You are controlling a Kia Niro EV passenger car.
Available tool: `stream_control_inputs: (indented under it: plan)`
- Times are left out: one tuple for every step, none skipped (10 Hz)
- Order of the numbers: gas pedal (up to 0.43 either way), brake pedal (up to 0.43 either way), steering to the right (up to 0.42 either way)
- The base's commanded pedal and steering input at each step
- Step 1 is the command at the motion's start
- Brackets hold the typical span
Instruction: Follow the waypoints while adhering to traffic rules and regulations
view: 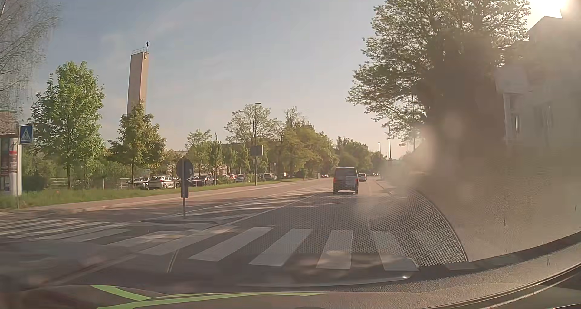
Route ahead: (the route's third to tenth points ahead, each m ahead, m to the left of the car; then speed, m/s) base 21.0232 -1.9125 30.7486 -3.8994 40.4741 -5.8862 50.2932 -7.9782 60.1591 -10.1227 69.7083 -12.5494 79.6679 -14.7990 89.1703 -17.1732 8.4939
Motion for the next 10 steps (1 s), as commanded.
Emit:
stream_control_inputs:
  plan:
    - [0.157, 0.0, 0.054]
    - [0.157, 0.0, 0.063]
    - [0.157, 0.0, 0.068]
    - [0.157, 0.0, 0.069]
    - [0.157, 0.0, 0.068]
    - [0.157, 0.0, 0.066]
    - [0.157, 0.0, 0.065]
    - [0.157, 0.0, 0.063]
    - [0.157, 0.0, 0.059]
    - [0.157, 0.0, 0.055]
